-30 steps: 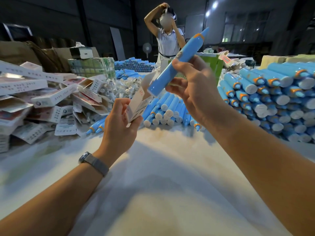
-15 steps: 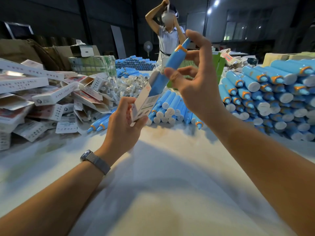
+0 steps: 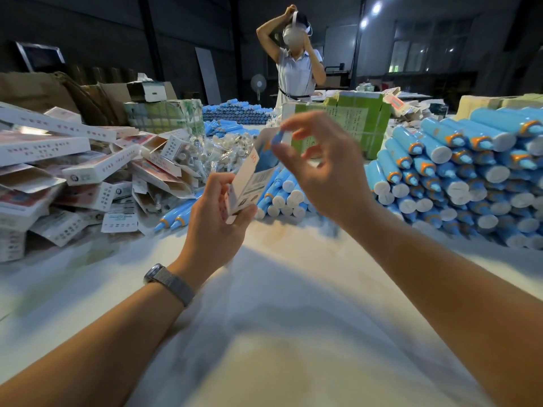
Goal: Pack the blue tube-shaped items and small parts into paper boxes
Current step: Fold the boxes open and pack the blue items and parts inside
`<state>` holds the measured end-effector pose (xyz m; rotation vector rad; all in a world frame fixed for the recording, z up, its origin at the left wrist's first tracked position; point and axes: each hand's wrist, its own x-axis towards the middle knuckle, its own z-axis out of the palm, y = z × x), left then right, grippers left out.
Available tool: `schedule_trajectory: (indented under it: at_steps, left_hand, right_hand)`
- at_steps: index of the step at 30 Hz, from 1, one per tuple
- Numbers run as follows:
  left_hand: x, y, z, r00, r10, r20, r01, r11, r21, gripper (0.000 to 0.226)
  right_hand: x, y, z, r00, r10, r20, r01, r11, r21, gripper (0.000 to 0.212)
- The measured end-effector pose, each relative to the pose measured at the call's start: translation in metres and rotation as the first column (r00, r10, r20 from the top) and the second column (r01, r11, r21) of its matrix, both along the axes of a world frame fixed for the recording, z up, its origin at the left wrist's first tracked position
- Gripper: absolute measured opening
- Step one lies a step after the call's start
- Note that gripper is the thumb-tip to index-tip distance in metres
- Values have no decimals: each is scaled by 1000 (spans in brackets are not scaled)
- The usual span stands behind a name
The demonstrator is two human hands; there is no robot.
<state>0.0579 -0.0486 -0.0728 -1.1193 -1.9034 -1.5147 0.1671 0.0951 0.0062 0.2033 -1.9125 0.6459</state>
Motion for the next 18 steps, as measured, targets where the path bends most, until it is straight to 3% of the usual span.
schedule_trajectory:
  at_steps: [2, 5, 7, 9, 11, 12, 14, 16, 18]
  left_hand:
    - [0, 0, -1, 1000, -3, -6, 3, 1000, 13, 39]
    - [-2, -1, -2, 1000, 2, -27, -2, 999, 34, 39]
    - [-7, -3, -4, 998, 36, -53, -33, 998, 59, 37]
    - [-15, -5, -4, 995, 80, -53, -73, 989, 129, 35]
    - [-23, -7, -4, 993, 108, -42, -98, 976, 194, 37]
    - [-25, -7, -3, 993, 112, -43, -101, 972, 212, 37]
    - [-28, -8, -4, 989, 139, -57, -123, 966, 228, 37]
    - [-31, -7, -7, 979, 188, -77, -164, 956, 244, 40]
    - [-35, -7, -10, 977, 202, -71, -179, 951, 253, 43]
  right_hand:
    - [-4, -1, -14, 995, -39, 95, 26, 990, 136, 20]
    - [-6, -3, -18, 989, -27, 147, 6, 990, 143, 21]
    - [-10, -7, -14, 992, 67, 111, -70, 997, 26, 18]
    - [-22, -11, -10, 985, 157, 68, -141, 971, -193, 13]
    - [-44, -9, -10, 985, 159, 70, -123, 923, -364, 12]
    - [-60, -5, -11, 984, 130, 125, -74, 924, -376, 10]
    - [-96, 3, -17, 933, 13, 360, 82, 966, -246, 11]
    - [-133, 7, -22, 797, -161, 582, 196, 981, 3, 23]
    - [-165, 9, -25, 670, -287, 685, 212, 958, 194, 33]
